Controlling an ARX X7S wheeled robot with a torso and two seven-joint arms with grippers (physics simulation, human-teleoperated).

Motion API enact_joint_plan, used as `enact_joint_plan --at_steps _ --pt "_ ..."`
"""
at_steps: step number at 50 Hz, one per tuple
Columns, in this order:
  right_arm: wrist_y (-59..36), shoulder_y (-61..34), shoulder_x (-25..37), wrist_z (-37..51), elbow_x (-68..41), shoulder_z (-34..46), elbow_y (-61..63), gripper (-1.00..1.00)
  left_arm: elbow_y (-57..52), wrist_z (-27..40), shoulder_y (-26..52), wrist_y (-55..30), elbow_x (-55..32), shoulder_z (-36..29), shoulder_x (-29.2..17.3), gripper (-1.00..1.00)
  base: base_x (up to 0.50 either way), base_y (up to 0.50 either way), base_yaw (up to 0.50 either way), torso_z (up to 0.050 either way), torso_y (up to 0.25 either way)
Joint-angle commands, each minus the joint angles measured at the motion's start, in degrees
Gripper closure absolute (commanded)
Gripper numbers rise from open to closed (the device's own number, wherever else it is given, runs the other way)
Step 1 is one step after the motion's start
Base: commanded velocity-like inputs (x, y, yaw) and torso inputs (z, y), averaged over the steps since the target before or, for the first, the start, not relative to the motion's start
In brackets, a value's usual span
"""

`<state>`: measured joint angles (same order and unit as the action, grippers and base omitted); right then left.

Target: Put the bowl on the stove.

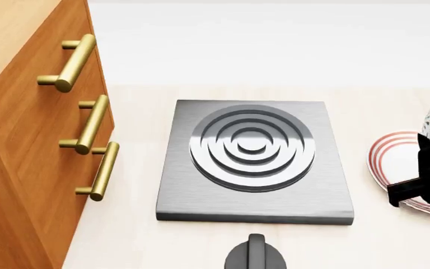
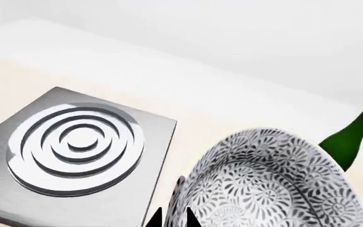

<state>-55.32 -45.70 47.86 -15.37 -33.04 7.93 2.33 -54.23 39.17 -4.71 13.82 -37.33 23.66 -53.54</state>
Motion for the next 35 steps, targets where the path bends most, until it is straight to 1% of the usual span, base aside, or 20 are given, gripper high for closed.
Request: enact_joint_plan --at_steps 1,12,25,27,28,31,32,35 --pt "3.04 -11.88 -7.09 -4.30 4.19 6.91 -2.62 1.00 -0.35 -2.13 -0.27 0.37 -1.38 2.31 0.96 -1.00 0.00 0.00 0.00 0.000 0.000" --pt "4.61 -17.02 -12.50 -5.44 5.99 11.32 -6.91 1.00 -0.33 -1.95 0.02 0.35 -1.35 1.95 0.82 -1.00 0.00 0.00 0.00 0.000 0.000" --pt "6.46 -18.13 -16.90 -6.68 5.14 12.58 -8.87 1.00 -0.66 -1.43 0.01 0.05 -1.98 3.00 0.16 -1.00 0.00 0.00 0.00 0.000 0.000" --pt "6.45 -17.98 -16.95 -6.78 4.94 12.68 -8.12 1.00 -0.65 -1.37 0.26 0.03 -1.83 2.56 0.12 -1.00 0.00 0.00 0.00 0.000 0.000" --pt "6.25 -17.39 -15.98 -7.76 4.83 13.56 -6.14 1.00 -0.69 -1.30 0.43 -0.05 -1.72 2.28 0.03 -1.00 0.00 0.00 0.00 0.000 0.000" --pt "5.21 -16.25 -14.54 -7.62 3.71 12.59 -3.05 1.00 -0.59 -1.36 0.50 0.06 -1.73 2.12 0.03 -1.00 0.00 0.00 0.00 0.000 0.000" --pt "5.42 -15.39 -13.10 -7.40 4.10 12.62 -1.06 1.00 -0.49 -1.43 0.41 0.19 -1.58 2.05 0.24 -1.00 0.00 0.00 0.00 0.000 0.000" --pt "5.40 -15.36 -13.07 -7.36 4.05 12.61 -0.99 1.00 -0.48 -1.42 0.39 0.21 -1.57 2.04 0.23 -1.00 0.00 0.00 0.00 0.000 0.000"
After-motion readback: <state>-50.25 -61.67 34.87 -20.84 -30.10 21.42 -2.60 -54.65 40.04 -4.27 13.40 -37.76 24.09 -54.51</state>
